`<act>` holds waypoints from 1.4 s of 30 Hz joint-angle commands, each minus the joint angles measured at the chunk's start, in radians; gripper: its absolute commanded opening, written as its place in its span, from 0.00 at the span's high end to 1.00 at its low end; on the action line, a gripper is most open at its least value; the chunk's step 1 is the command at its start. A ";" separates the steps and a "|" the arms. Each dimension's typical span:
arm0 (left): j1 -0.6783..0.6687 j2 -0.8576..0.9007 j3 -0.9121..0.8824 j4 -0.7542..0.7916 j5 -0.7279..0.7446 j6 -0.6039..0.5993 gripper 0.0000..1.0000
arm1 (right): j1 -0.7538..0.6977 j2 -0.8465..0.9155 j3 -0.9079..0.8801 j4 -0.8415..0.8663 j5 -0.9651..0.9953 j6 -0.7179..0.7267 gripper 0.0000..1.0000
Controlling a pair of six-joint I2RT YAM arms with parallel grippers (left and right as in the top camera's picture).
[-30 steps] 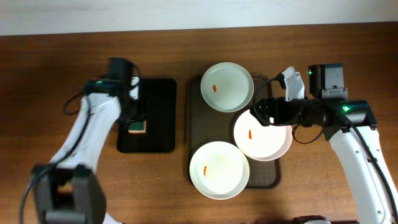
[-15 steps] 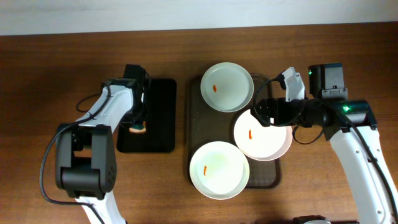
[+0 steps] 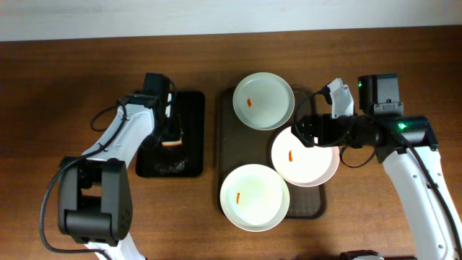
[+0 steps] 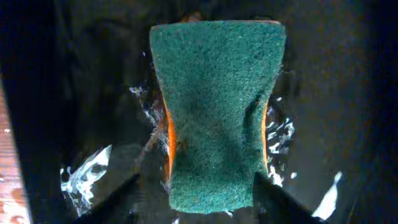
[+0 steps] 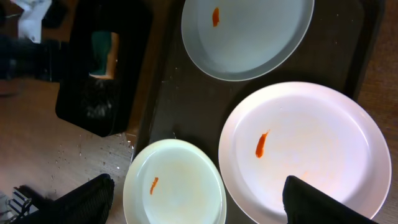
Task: Clean dirty plates on tray and stack at the side
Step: 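Grasp the green sponge with the left gripper and lift it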
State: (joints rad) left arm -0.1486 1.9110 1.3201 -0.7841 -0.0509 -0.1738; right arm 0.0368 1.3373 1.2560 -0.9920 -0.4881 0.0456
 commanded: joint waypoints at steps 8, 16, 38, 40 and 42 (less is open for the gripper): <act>0.001 0.004 -0.158 0.229 0.007 0.011 0.85 | -0.005 -0.003 0.023 0.000 0.006 -0.003 0.12; 0.001 -0.058 -0.056 0.059 0.008 0.012 0.29 | -0.005 -0.003 0.023 0.000 0.006 -0.003 0.12; 0.001 -0.051 -0.011 0.015 0.129 0.075 0.00 | -0.005 -0.003 0.023 0.002 0.007 -0.003 0.12; 0.000 -0.042 -0.029 0.029 0.111 0.074 0.16 | -0.005 -0.003 0.023 0.005 0.007 -0.003 0.12; -0.001 -0.018 -0.058 0.068 0.120 0.074 0.42 | -0.005 -0.003 0.023 0.016 0.007 -0.003 0.19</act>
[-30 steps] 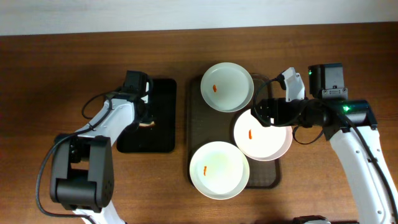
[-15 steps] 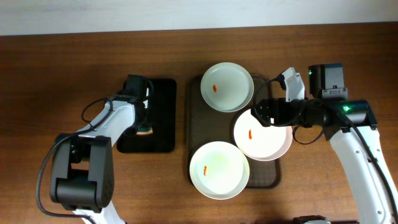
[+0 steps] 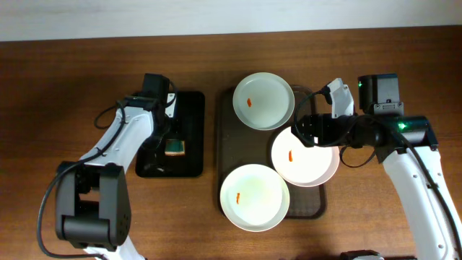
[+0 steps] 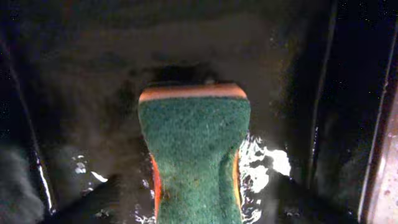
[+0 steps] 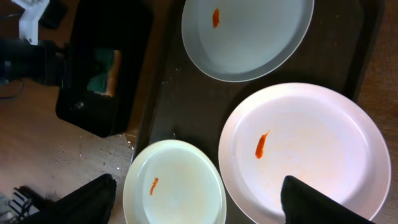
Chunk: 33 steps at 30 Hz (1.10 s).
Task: Clean dirty plates on tray and stack at the side
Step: 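Grasp the green sponge with the left gripper and lift it, then grasp the rim of the top white plate with the right gripper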
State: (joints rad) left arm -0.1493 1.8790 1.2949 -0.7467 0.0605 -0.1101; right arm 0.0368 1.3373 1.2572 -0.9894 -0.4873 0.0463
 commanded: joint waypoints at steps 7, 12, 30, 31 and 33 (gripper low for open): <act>-0.043 0.103 -0.072 0.091 0.006 0.011 1.00 | -0.005 0.018 0.022 0.100 0.015 -0.003 0.23; -0.031 0.063 0.061 -0.051 -0.005 0.011 1.00 | -0.005 0.154 0.027 0.203 0.092 0.041 0.33; -0.031 -0.064 0.191 -0.149 0.030 0.006 1.00 | 0.004 0.683 0.027 0.679 0.211 0.055 0.77; -0.031 -0.064 0.191 -0.145 0.031 0.006 1.00 | 0.008 0.683 0.027 0.671 0.212 0.082 0.81; -0.031 -0.064 0.191 -0.137 0.031 0.006 1.00 | 0.020 0.680 0.027 0.632 0.211 0.225 0.86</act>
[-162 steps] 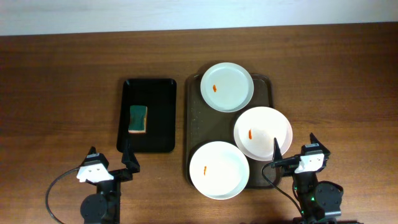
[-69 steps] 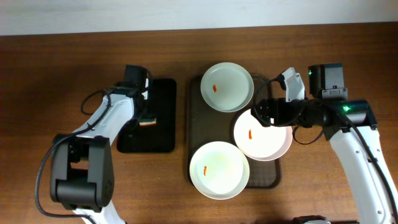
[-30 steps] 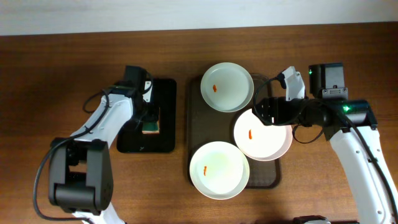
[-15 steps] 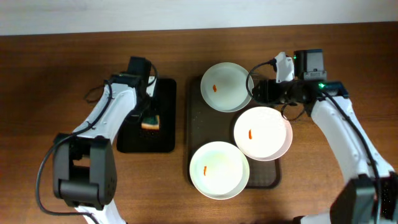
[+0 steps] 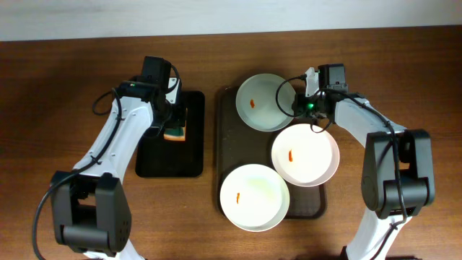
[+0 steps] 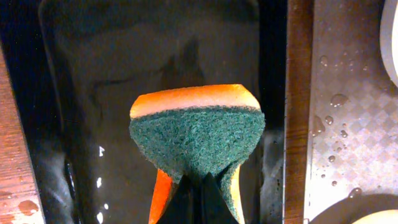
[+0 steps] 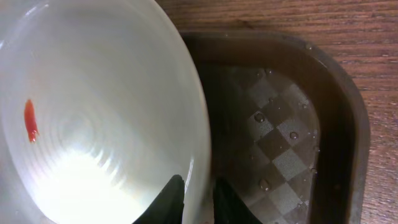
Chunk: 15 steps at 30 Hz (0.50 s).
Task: Clean dirty plates on tray and stack at the side
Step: 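Grasp the rim of the top white plate with the right gripper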
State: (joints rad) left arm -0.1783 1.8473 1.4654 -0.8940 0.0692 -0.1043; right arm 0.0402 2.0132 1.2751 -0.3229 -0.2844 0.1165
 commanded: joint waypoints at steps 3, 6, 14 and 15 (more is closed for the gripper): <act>-0.002 -0.032 0.021 0.010 0.022 0.000 1.00 | 0.020 -0.014 0.010 -0.115 0.001 0.312 0.88; -0.002 -0.032 0.021 0.014 0.022 0.000 1.00 | 0.019 -0.058 0.012 -0.176 -0.087 0.320 0.78; -0.056 -0.032 0.021 0.111 0.029 0.001 1.00 | -0.006 -0.086 0.019 -0.164 0.040 0.010 0.53; -0.065 -0.032 0.021 0.129 0.032 0.001 1.00 | -0.006 -0.071 0.019 -0.153 0.053 0.010 0.56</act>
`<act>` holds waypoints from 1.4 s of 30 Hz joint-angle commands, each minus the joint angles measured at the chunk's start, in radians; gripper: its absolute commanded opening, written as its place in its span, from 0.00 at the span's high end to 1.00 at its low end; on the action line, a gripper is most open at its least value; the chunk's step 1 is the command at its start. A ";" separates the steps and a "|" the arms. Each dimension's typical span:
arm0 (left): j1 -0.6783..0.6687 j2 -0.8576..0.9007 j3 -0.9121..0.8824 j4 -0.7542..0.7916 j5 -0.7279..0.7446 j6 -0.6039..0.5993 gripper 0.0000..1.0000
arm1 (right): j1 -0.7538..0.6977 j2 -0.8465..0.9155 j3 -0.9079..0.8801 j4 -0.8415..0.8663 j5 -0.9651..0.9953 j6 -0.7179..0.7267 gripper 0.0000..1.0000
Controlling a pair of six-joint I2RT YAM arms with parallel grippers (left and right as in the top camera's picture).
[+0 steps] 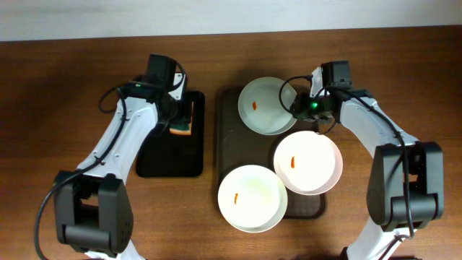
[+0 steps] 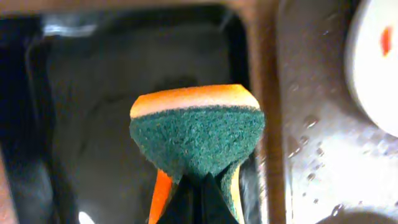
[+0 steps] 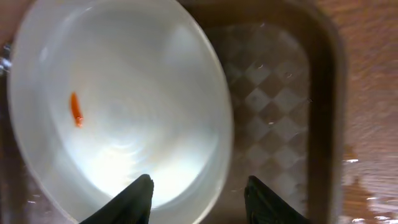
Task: Clean dirty plates on tray and stack at the side
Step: 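Grasp the rim of the top white plate with the right gripper, then scrub the held plate with the sponge in the left gripper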
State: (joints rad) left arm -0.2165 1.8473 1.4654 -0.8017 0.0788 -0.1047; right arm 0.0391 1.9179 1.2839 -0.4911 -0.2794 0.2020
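Three white plates with orange smears lie on the dark tray [image 1: 227, 148]: a far plate [image 1: 264, 105], a right plate [image 1: 306, 163] and a near plate [image 1: 253, 197]. My left gripper [image 2: 200, 182] is shut on a green and orange sponge [image 2: 197, 130], held above the right side of the black water basin [image 1: 169, 160]. My right gripper [image 3: 199, 202] stands open at the far plate's [image 3: 118, 106] right rim, which runs between the two fingers. The orange smear [image 3: 75, 109] shows on that plate.
The wet checkered tray floor [image 3: 273, 93] lies right of the far plate. Brown wooden table [image 1: 65, 108] surrounds the basin and tray. The right plate overlaps the tray's right edge, and the near plate touches it.
My right gripper, whose fingers were close together at the far plate's rim, is now open. The left gripper has moved slightly right with the sponge, nearer the tray.
At first my left gripper was open around the sponge lying in the wet basin, and the right gripper hung open high over the tray. Later the left was shut on the sponge and lifted, and the right was down at the far plate's rim. Now the right is open.
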 commanded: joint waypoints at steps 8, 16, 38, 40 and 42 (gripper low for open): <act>-0.059 -0.032 0.021 0.085 0.034 -0.003 1.00 | 0.038 0.086 0.010 0.075 0.045 -0.002 0.96; -0.135 -0.016 0.020 0.212 0.064 -0.074 1.00 | 0.099 0.084 0.011 -0.019 0.056 0.093 0.96; -0.306 0.372 0.079 0.389 -0.180 -0.171 1.00 | 0.100 0.084 0.011 -0.057 0.055 0.129 0.96; -0.312 0.372 0.112 0.356 -0.358 -0.058 1.00 | 0.100 0.084 0.011 -0.064 0.056 0.129 0.96; -0.323 0.372 0.125 0.348 -0.490 0.000 1.00 | 0.100 0.084 0.011 -0.077 0.056 0.129 0.96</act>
State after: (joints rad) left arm -0.5388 2.1830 1.5692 -0.4374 -0.1036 -0.2497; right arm 0.1329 1.9972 1.2961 -0.5400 -0.2516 0.3355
